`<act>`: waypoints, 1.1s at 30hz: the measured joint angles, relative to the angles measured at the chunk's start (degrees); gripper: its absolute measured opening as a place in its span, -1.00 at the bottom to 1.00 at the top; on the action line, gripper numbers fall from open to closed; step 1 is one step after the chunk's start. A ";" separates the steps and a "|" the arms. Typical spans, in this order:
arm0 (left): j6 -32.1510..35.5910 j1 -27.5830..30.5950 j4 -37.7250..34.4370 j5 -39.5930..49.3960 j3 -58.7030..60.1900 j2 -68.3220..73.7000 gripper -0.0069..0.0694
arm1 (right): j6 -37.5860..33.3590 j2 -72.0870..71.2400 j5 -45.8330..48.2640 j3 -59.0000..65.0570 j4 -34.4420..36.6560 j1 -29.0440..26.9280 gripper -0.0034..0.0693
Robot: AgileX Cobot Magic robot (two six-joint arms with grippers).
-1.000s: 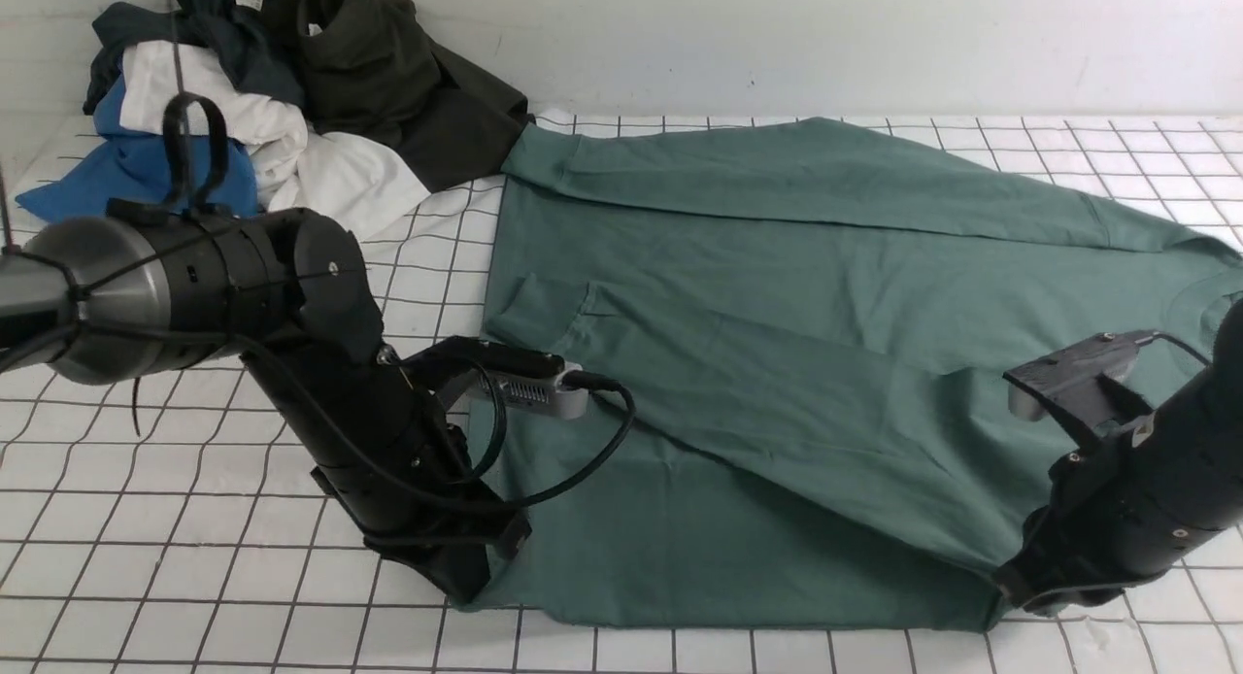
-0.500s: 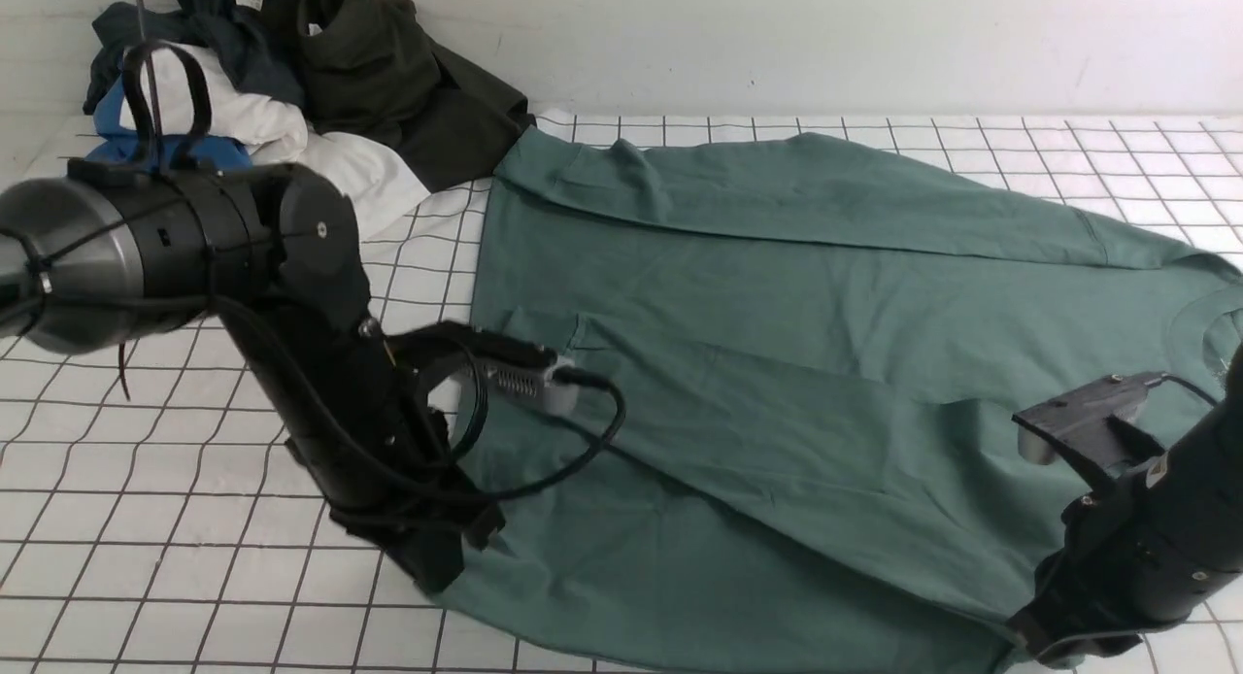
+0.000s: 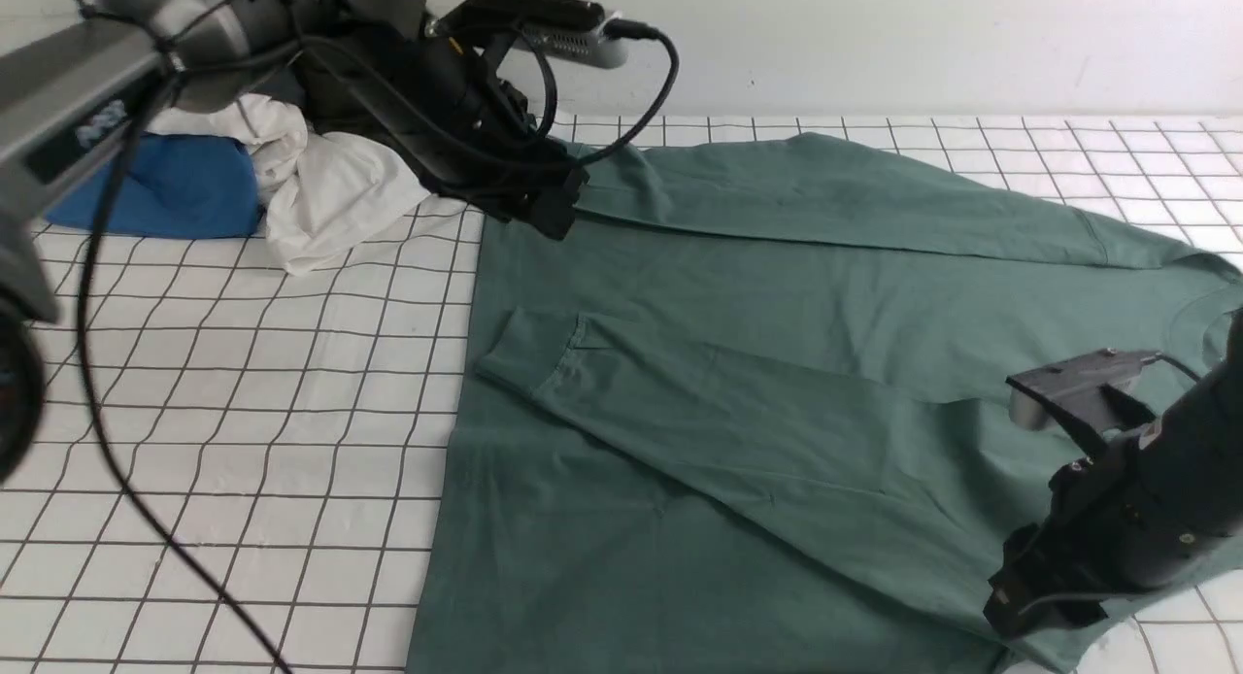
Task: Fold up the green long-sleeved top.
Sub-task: Use the left arm to clamp the cuff farthest from it
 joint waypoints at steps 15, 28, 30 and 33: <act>-14.63 6.77 -3.65 -12.00 -41.85 35.97 0.70 | 0.14 0.00 -3.64 -0.52 9.87 0.00 -0.47; -7.10 6.37 -4.22 -28.03 -42.52 42.22 -0.18 | -0.04 0.00 -4.85 -0.52 12.38 0.00 -0.47; -4.88 6.17 -4.23 -28.70 -42.64 42.11 -0.53 | -0.04 0.00 -4.94 -0.52 12.36 0.00 -0.47; -2.66 5.99 -4.42 -28.48 -42.68 41.71 -0.78 | -0.46 0.00 -4.94 -0.52 12.31 0.00 -0.47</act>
